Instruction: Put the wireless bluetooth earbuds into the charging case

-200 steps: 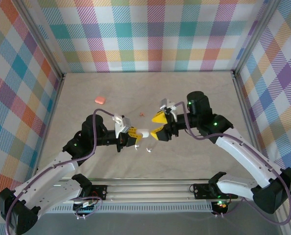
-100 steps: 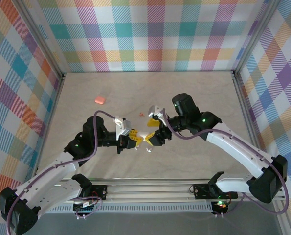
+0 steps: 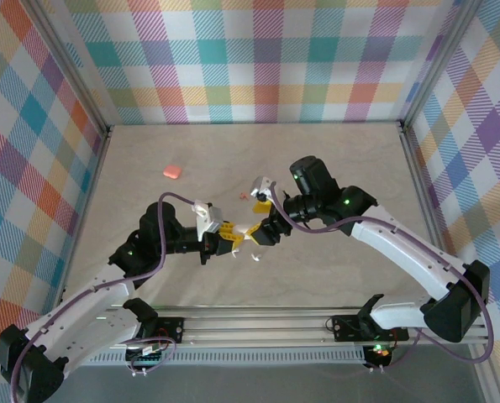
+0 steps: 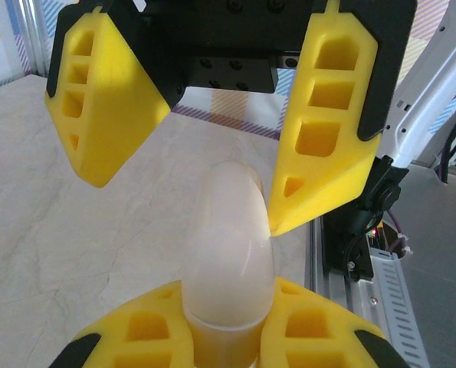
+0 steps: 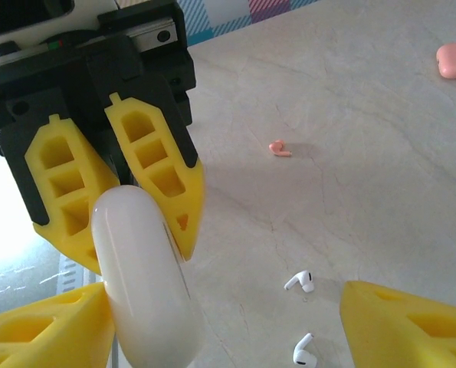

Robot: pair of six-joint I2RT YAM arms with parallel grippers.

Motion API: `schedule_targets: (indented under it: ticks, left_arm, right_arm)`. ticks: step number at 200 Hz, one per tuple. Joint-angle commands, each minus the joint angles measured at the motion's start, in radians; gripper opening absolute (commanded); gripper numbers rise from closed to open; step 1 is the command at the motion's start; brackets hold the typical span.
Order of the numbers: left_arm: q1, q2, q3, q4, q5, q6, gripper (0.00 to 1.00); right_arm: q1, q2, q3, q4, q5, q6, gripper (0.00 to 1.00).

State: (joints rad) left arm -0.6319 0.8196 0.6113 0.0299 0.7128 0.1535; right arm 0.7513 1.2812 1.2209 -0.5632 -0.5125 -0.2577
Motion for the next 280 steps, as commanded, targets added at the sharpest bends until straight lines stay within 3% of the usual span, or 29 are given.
schedule_targets:
  ticks: [1,79,137,195,280]
  left_arm:
    - [-0.009,-0.037,-0.014,0.034,0.076,0.002,0.00]
    - [-0.009,-0.048,-0.017,0.026,0.055,-0.013,0.00]
    - [-0.009,-0.046,-0.011,-0.031,-0.049,-0.042,0.00]
    - [-0.006,-0.047,-0.030,-0.045,-0.150,-0.088,0.00]
    - [0.007,-0.087,-0.042,-0.144,-0.260,-0.093,0.00]
  right_arm:
    - [-0.027,0.016,0.031,0.014,0.084,0.036,0.76]
    - [-0.046,0.049,0.055,0.013,0.082,0.104,0.76]
    - [-0.046,0.020,0.035,0.074,-0.024,0.203,0.76]
    - [-0.046,-0.020,-0.004,0.112,-0.046,0.278,0.76]
    - [-0.123,0.008,-0.063,0.001,0.172,0.608,0.71]
